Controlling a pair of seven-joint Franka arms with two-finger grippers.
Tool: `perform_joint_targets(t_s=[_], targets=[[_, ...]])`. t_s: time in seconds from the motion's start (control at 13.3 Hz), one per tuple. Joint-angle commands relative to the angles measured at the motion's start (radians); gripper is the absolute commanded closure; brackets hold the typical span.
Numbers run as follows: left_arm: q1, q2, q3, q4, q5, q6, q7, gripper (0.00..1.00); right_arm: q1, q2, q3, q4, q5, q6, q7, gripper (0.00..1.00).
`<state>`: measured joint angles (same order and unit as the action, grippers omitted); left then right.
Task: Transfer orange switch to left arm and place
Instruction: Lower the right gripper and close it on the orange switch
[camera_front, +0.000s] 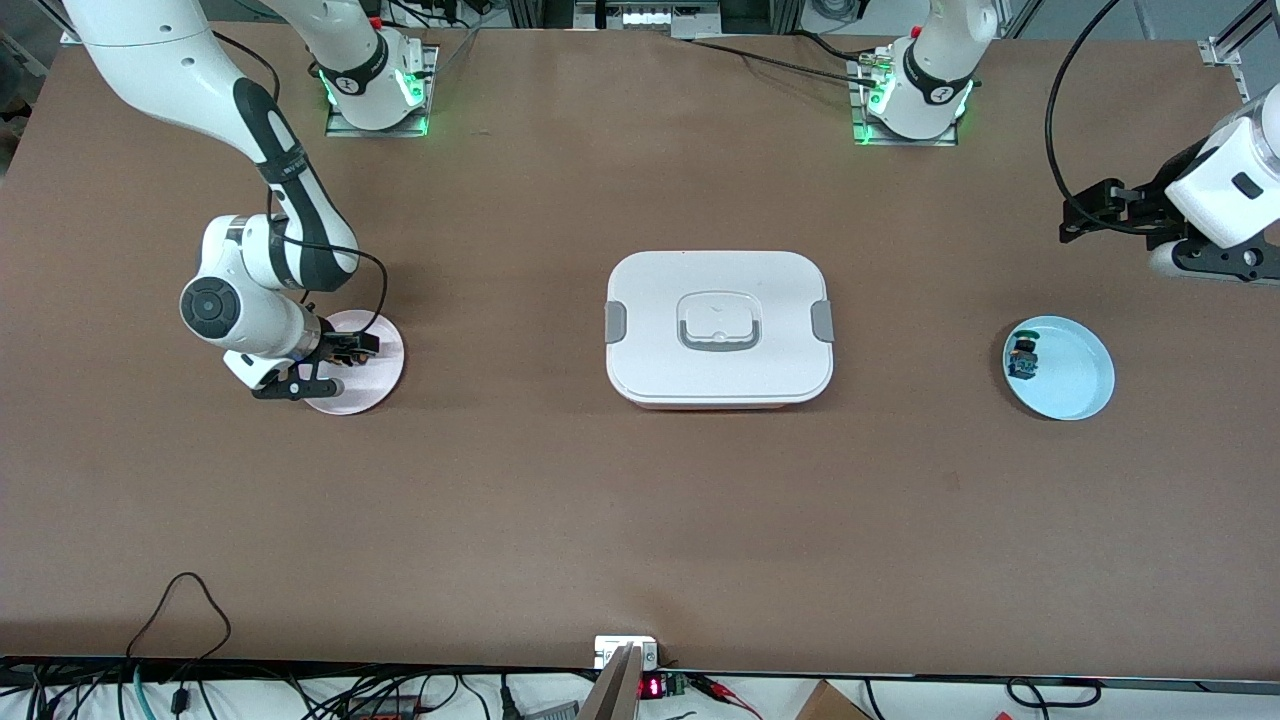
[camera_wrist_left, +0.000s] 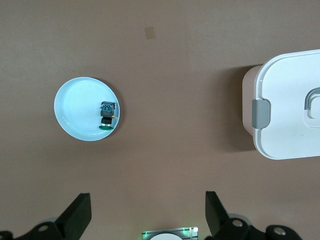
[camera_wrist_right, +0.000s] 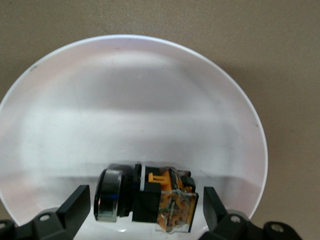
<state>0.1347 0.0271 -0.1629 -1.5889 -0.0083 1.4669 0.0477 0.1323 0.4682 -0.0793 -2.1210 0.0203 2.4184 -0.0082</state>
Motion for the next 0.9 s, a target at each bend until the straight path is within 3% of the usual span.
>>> perform_joint_targets(t_s=[0.0,0.15,0.3,0.53,0.68,0.83], targets=[[-0.003,0.002,-0.001,0.023,0.018,-0.014,-0.003,0.0,-0.003,0.007,0.0,-0.01,0.013,0.024,0.004,0.02],[-0.003,0.002,-0.001,0.023,0.018,-0.014,-0.003,0.0,-0.003,0.007,0.001,-0.01,0.013,0.024,0.004,0.06],[-0.001,0.0,-0.001,0.023,0.018,-0.014,-0.003,0.0,-0.002,0.006,0.0,-0.01,0.013,0.016,0.004,0.28],[-0.003,0.001,-0.001,0.023,0.018,-0.014,-0.003,0.0,-0.003,-0.005,0.0,-0.001,0.013,0.01,-0.006,0.72],[-0.003,0.0,-0.001,0.023,0.018,-0.014,-0.003,0.0,-0.003,-0.02,0.001,0.013,0.013,-0.011,-0.004,0.83],[-0.003,0.002,-0.001,0.023,0.018,-0.014,-0.003,0.0,-0.002,-0.051,0.001,0.045,0.013,-0.068,-0.007,0.86]])
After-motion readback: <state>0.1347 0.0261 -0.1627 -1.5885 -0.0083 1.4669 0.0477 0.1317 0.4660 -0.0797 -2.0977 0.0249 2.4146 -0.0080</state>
